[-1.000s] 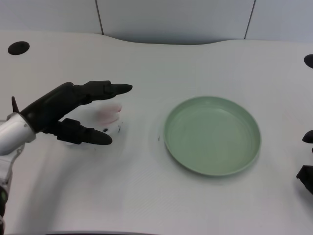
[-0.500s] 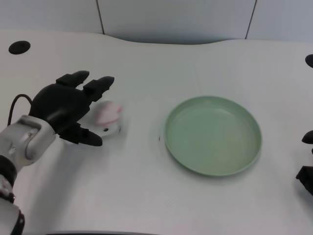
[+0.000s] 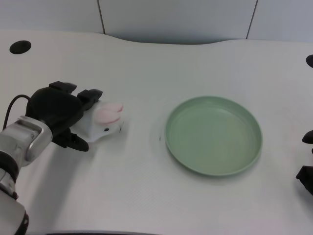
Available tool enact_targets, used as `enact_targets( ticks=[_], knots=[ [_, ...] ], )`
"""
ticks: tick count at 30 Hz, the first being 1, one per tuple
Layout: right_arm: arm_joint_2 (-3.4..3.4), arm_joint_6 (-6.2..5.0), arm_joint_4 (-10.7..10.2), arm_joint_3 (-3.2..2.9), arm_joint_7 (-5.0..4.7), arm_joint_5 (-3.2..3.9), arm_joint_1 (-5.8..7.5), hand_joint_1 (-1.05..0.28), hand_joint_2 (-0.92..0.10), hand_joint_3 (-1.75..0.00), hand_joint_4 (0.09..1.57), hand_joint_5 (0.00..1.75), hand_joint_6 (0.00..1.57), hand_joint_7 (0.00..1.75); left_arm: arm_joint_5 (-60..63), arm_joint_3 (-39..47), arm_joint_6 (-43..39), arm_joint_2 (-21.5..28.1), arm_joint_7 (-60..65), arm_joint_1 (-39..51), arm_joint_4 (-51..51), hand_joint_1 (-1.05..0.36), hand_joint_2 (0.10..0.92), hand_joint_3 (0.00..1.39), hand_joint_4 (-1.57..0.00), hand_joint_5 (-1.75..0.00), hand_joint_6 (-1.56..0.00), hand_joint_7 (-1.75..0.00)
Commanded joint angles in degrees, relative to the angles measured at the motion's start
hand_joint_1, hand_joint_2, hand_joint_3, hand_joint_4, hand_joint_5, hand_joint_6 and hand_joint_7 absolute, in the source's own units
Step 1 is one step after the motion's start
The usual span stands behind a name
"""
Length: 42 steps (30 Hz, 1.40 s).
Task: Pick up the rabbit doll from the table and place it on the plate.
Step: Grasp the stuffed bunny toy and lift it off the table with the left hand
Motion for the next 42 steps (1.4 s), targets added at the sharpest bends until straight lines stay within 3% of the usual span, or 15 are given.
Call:
enact_targets(
  ticks=[1, 4, 6, 9, 11, 12, 13, 15, 17, 19, 22, 27, 34, 36, 42],
  knots=[
    [-0.88, -0.05, -0.1, -0.14, -0.36, -0.01, 0.49, -0.45, -0.92, -0.22, 1.23, 1.75, 0.95, 1.75, -1.2, 0.3, -0.5, 0.8, -1.0, -0.6, 0.4, -0.99, 0.921, 0.02, -0.51, -0.67, -0.62, -0.01],
    [-0.88, -0.04, -0.1, -0.14, -0.37, 0.00, 0.50, -0.45, -0.92, -0.21, 1.23, 1.75, 0.94, 1.75, -1.5, 0.0, -0.5, 0.8, -1.1, -0.6, 0.4, -0.99, 0.921, 0.02, -0.51, -0.69, -0.63, -0.01],
    [-0.70, -0.52, -0.2, -0.16, 0.15, 0.09, 0.71, -0.45, -0.92, -0.22, 1.23, 1.75, 0.94, 1.75, -3.6, 1.7, -0.4, -1.8, -1.6, 0.3, 0.6, -0.95, 0.921, 0.02, -0.53, -0.72, -0.69, -0.03],
    [-0.49, -0.79, 0.0, -0.34, 0.79, 0.34, 0.65, -0.45, -0.92, -0.22, 1.23, 1.75, 0.93, 1.75, -4.1, 1.6, 0.2, -3.5, -1.1, 0.1, 0.7, -0.87, 0.917, 0.01, -0.46, -1.03, -0.77, -0.06],
    [-0.49, -0.59, 0.2, -0.43, 0.98, 0.45, 0.60, -0.45, -0.92, -0.22, 1.23, 1.75, 0.93, 1.75, -4.1, 1.4, 1.0, -3.9, -0.8, -0.2, 0.8, -0.84, 0.917, 0.00, -0.44, -1.12, -0.80, -0.07],
    [-0.47, -0.57, 0.2, -0.51, 1.15, 0.54, 0.59, -0.44, -0.92, -0.22, 1.23, 1.75, 0.92, 1.75, -3.9, 1.2, 1.8, -4.3, -0.6, -0.5, 0.9, -0.75, 0.909, 0.00, -0.47, -1.26, -0.86, -0.18],
    [-0.46, -0.57, 0.3, -0.57, 1.28, 0.60, 0.58, -0.43, -0.92, -0.23, 1.23, 1.75, 0.91, 1.75, -3.8, 1.1, 2.3, -4.5, -0.5, -0.7, 1.0, -0.68, 0.910, 0.00, -0.49, -1.40, -0.80, -0.49],
    [-0.48, -0.64, 0.3, -0.48, 0.58, 0.35, 0.60, -0.44, -0.92, -0.22, 1.22, 1.75, 0.89, 1.75, -2.0, -0.6, 3.9, -4.7, 1.7, -1.2, 1.0, -0.64, 0.916, 0.03, -0.54, -1.49, -0.73, -0.79],
    [-0.58, -0.49, 0.0, -0.23, 0.36, 0.09, 0.71, -0.44, -0.92, -0.20, 1.21, 1.75, 0.87, 1.75, -0.9, -1.7, 5.2, -4.8, 2.6, -1.5, 1.3, -0.62, 0.920, 0.05, -0.64, -1.51, -0.76, -0.91],
    [-0.60, -0.36, -0.1, -0.15, 0.64, 0.12, 0.75, -0.44, -0.92, -0.22, 1.21, 1.75, 0.88, 1.75, -1.1, -1.7, 6.5, -4.9, 2.3, -1.4, 1.5, -0.59, 0.921, 0.07, -0.67, -1.65, -0.73, -1.18],
    [-0.60, 0.08, 0.0, -0.20, 0.78, 0.25, 0.79, -0.42, -0.92, -0.21, 1.19, 1.75, 0.85, 1.75, -1.6, -1.3, 8.1, -5.1, 0.8, -1.3, 1.7, -0.59, 0.921, 0.11, -0.65, -1.71, -0.69, -1.31],
    [-0.52, -0.16, 0.0, -0.15, 0.65, 0.15, 0.86, -0.42, -0.92, -0.21, 1.18, 1.75, 0.83, 1.75, -2.1, -0.7, 9.3, -4.8, -0.3, -1.4, 1.8, -0.59, 0.921, 0.14, -0.64, -1.74, -0.67, -1.36],
    [-0.35, -0.65, 0.1, -0.09, 0.35, -0.01, 0.91, -0.44, -0.92, -0.23, 1.23, 1.75, 0.93, 1.75, -3.6, 1.0, 9.8, -3.6, -1.5, -2.8, 1.8, -0.57, 0.921, 0.20, -0.70, -1.64, -0.66, -1.25],
    [-0.23, -1.04, 0.3, -0.09, 0.11, -0.10, 0.96, -0.44, -0.92, -0.23, 1.23, 1.75, 0.92, 1.75, -4.6, 2.3, 8.3, -2.7, -1.3, -4.6, 1.5, -0.53, 0.921, 0.29, -0.79, -1.42, -0.73, -1.05],
    [-0.40, -1.63, 0.2, 0.43, -0.63, -0.64, 1.07, -0.46, -0.92, -0.21, 1.19, 1.75, 0.87, 1.75, -4.7, 2.5, 7.0, -2.1, -1.3, -7.6, 1.3, -0.53, 0.921, 0.36, -0.79, -1.33, -0.75, -0.96]
  ],
)
